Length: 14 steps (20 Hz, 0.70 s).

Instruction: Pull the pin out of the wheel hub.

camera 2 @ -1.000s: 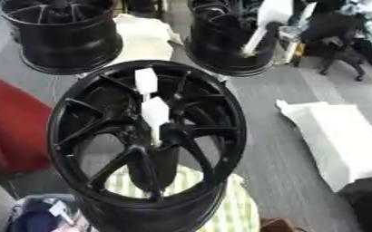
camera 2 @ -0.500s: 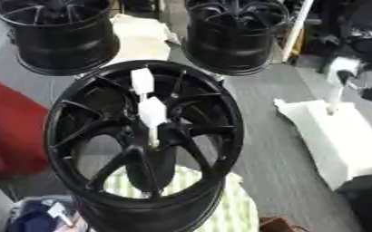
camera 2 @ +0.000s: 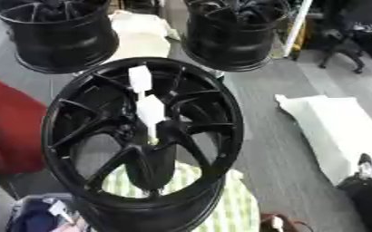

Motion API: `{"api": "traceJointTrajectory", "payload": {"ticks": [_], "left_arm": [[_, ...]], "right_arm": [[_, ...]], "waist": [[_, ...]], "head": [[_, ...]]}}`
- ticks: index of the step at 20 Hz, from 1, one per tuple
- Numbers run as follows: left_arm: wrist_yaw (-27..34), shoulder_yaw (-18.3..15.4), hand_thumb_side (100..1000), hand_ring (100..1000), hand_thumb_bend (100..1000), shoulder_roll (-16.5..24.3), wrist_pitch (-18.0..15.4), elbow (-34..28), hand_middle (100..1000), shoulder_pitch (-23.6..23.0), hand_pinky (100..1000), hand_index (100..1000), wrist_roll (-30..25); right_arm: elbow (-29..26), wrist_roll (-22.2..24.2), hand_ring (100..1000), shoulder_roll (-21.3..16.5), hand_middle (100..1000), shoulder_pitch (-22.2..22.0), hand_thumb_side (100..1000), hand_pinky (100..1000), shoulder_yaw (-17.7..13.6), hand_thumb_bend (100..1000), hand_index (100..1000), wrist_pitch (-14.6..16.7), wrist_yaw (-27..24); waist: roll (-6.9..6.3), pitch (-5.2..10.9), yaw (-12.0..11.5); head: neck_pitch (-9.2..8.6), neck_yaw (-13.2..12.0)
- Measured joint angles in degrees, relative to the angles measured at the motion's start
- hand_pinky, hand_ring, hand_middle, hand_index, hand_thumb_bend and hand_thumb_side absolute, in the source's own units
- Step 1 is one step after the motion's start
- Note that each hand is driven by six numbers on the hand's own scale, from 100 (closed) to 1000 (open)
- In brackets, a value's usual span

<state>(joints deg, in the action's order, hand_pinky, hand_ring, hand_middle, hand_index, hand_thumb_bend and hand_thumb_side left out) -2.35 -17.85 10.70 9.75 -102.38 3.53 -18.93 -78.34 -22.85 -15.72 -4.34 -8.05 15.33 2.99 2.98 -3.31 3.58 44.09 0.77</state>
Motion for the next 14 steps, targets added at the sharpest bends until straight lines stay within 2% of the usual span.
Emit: {"api": "traceJointTrajectory", "payload": {"ticks": [6,14], "left_arm": [[0.11,0.37,495,654,212,-0.03,-0.04,0.00,650,0.52,640,882,-0.31],[0.35,0.41,493,649,205,-0.05,-0.06,-0.01,646,0.52,638,879,-0.23]], "right_arm": [[-3.26,3.40,673,2.00,701,1.55,439,690,5.57,224,864,1.99,-3.40],[-4.17,6.31,651,2.50,678,2.02,438,683,8.49,207,858,1.54,-6.08]], "waist": [[0.05,-0.75,-0.21],[0.32,-0.80,-0.55]], "head": [[-0.40,0.42],[-0.45,0.56]]}}
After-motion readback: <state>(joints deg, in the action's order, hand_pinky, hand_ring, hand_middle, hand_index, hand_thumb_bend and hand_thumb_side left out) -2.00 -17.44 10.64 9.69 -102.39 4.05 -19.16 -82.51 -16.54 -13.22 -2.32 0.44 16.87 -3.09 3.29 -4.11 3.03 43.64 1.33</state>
